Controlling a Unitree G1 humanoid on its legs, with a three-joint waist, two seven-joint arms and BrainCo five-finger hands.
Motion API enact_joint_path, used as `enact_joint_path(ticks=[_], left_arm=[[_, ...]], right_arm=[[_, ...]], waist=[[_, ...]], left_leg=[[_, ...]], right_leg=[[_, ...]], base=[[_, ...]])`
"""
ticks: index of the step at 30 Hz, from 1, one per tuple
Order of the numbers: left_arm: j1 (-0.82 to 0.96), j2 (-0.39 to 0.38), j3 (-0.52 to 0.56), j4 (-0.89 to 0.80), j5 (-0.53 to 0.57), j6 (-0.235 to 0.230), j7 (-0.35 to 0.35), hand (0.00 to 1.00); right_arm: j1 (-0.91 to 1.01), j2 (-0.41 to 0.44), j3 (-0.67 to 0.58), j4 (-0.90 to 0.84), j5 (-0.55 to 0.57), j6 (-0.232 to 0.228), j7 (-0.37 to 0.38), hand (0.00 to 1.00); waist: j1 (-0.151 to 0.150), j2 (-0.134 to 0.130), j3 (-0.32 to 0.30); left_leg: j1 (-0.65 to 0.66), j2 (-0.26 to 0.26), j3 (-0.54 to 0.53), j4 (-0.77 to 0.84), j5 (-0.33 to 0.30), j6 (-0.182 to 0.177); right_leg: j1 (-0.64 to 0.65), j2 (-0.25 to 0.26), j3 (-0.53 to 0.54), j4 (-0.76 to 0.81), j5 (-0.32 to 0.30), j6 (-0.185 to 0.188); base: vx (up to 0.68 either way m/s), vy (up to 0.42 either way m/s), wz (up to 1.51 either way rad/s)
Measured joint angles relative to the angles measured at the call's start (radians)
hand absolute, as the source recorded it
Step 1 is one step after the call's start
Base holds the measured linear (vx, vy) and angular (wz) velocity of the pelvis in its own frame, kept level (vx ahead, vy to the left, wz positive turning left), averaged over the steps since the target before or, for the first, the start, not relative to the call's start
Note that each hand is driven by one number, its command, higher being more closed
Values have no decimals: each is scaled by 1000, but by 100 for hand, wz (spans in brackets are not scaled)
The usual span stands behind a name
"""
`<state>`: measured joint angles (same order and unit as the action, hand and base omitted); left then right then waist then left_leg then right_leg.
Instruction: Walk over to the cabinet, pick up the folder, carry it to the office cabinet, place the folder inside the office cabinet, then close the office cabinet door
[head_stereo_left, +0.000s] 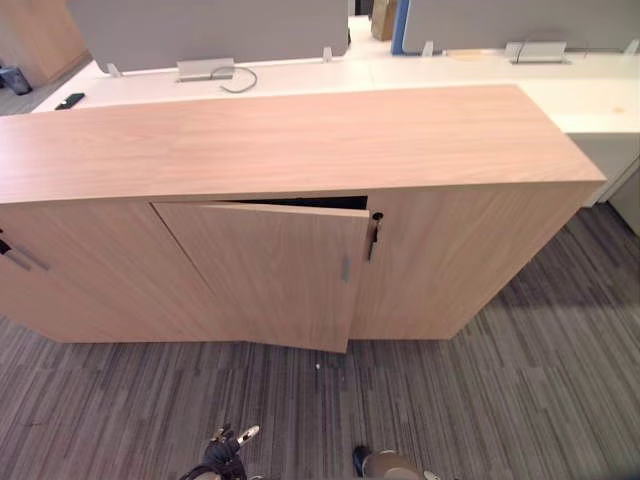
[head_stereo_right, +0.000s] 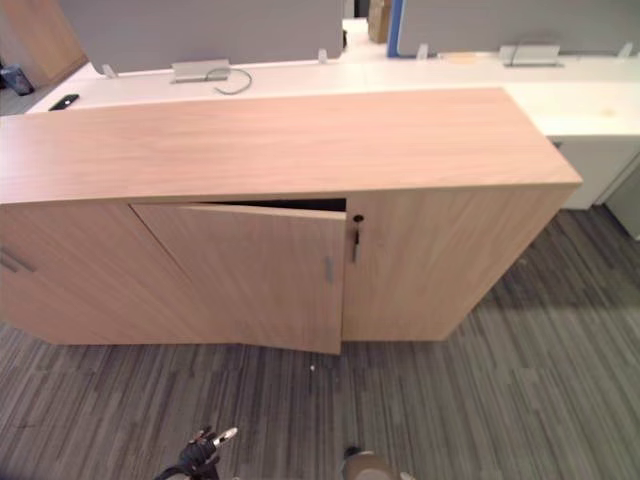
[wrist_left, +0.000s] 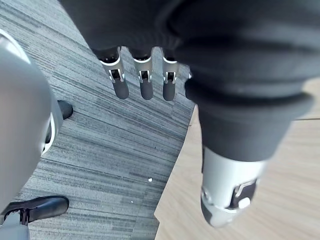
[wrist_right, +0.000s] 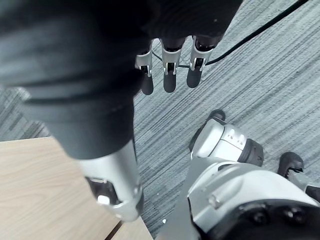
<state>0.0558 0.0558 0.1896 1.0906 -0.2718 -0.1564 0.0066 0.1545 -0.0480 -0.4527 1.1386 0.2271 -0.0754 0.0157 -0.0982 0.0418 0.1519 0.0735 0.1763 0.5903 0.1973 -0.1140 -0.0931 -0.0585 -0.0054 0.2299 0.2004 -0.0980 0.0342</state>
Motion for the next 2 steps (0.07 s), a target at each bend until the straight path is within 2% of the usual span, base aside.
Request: enact_joint_path(ticks=[2], left_arm=[[1,-4,15,1,0,1,4,0]], right_arm=[[0,5,-19,0,10,0,-2,0]], waist=[[-3,1,-1]], left_leg=[[3,-9,1,-22,7,-2]], right_leg=[[4,-4,0,-26,12,3]], base=[[24,51,1]])
